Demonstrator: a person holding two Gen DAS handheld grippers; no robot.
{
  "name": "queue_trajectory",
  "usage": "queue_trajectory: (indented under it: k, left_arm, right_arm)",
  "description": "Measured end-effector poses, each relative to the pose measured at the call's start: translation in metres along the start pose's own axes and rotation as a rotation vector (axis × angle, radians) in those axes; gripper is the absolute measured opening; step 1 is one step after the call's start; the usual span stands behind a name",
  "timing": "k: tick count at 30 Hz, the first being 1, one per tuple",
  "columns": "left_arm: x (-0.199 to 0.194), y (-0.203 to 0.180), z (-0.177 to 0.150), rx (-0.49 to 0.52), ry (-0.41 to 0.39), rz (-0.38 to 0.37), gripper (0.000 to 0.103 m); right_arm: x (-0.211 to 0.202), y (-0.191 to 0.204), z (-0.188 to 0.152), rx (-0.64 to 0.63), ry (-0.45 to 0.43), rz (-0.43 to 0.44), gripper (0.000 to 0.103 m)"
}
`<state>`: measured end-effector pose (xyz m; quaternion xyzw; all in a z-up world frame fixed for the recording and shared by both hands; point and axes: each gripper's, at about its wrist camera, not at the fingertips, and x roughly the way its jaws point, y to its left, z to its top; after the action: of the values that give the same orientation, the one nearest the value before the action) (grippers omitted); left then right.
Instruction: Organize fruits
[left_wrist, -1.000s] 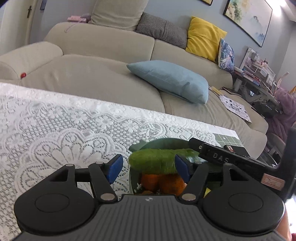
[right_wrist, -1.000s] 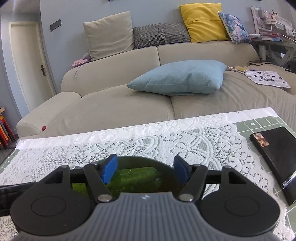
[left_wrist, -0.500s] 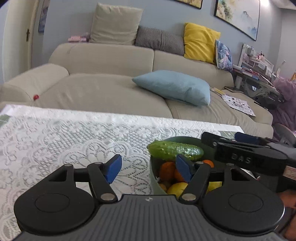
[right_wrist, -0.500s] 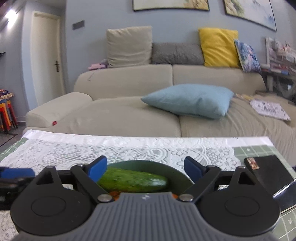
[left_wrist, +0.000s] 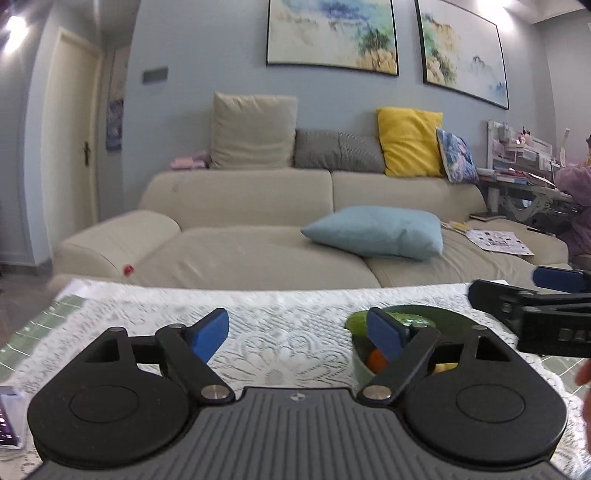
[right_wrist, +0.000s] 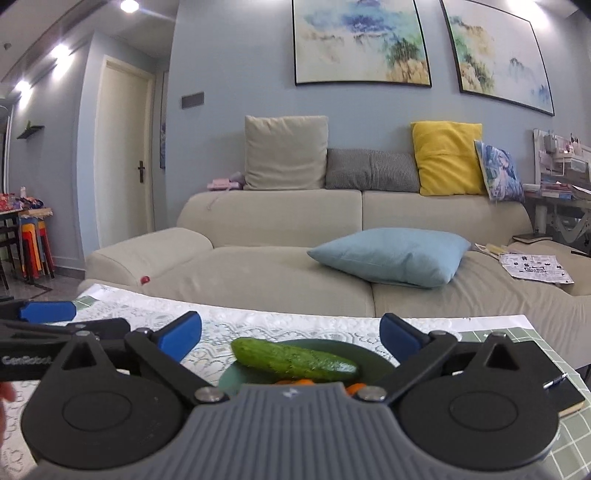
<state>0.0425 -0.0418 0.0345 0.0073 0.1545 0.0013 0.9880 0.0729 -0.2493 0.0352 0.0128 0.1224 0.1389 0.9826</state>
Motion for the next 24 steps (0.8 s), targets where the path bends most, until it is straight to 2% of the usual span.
queue_trajectory:
  k: [5,10,15,24]
  left_arm:
    - [-0.014,-0.003,-0.012,0.048,-0.015,0.027,0.100]
    - [-0.016,-0.004,-0.023,0.062,0.021,0.047,0.100]
    - [-0.013,-0.001,-0.038,0.047,0.092,0.026,0.100]
    - [-0.007,-0.002,-0.060,0.109,0.206,0.037,0.100]
  right_arm:
    - [-0.027,0.010,-0.015,-0.008,-0.020,-0.020,0.099]
    - [-0.042,0.022,-0.030,-0.018,0.011,-0.018,0.099]
    - [-0.044,0.033,-0.045,-0.056,0.076,-0.014,0.099]
    - [-0.035,0.043,-0.066,-0.057,0.230,-0.011,0.099]
